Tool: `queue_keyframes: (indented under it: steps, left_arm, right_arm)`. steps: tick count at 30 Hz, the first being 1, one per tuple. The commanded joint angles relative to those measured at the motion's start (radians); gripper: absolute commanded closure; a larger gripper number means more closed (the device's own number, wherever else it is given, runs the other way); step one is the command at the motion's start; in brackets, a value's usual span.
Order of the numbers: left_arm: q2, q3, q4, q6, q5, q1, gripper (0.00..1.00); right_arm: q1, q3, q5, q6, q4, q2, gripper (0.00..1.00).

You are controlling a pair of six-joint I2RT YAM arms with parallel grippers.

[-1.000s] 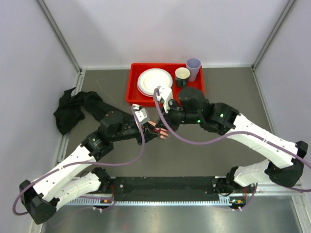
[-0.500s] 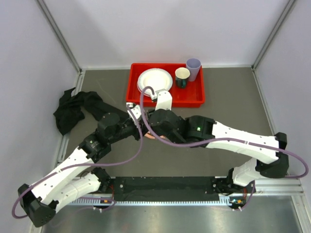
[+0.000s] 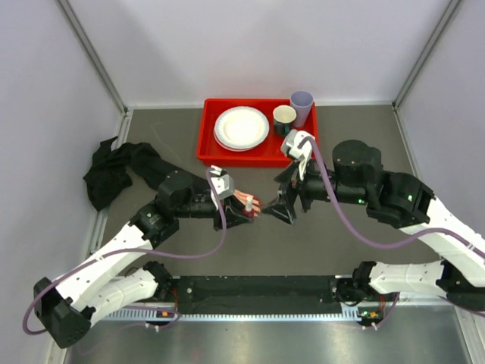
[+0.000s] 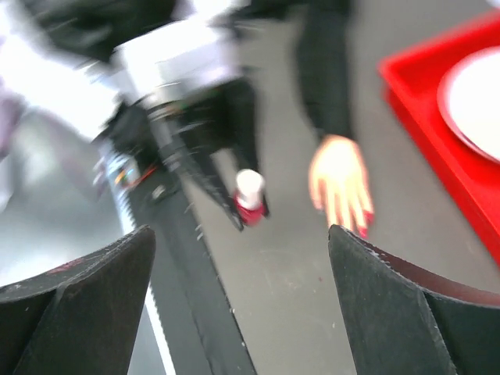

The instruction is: Paint the nails

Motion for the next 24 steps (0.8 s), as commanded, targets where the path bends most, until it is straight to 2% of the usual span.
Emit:
queue_keyframes:
  steps: [1,4,10,12,16,22,24]
  left_arm:
    - [0.049,0.063,0.077,-0.024,0.365,0.001,1.0]
    - [0.072,0.067,0.086,-0.067,0.426,0.001,1.0]
    - [0.083,0.064,0.095,-0.098,0.491,0.001,1.0]
    - [0.085,0.063,0.129,-0.107,0.504,0.001,1.0]
    - [0.086,0.06,0.129,-0.109,0.497,0.001,1.0]
    - [0.092,0.063,0.127,-0.106,0.484,-0.001,1.0]
    - [0.091,0.061,0.127,-0.102,0.472,0.001,1.0]
  right_arm:
    - [-0.024,0.01,-0.446,-0.225,-0.022,0.031,0.11]
    - [-0.024,0.034,-0.477,-0.262,-0.036,0.071,0.15]
    - [-0.029,0.082,-0.408,-0.353,-0.08,0.131,0.32]
    - [-0.048,0.082,-0.423,-0.359,-0.079,0.137,0.32]
    - [-0.067,0.088,-0.447,-0.371,-0.088,0.154,0.33]
    - [-0.069,0.106,-0.531,-0.377,-0.1,0.185,0.48]
    - [-0.069,0.106,-0.543,-0.379,-0.099,0.194,0.49]
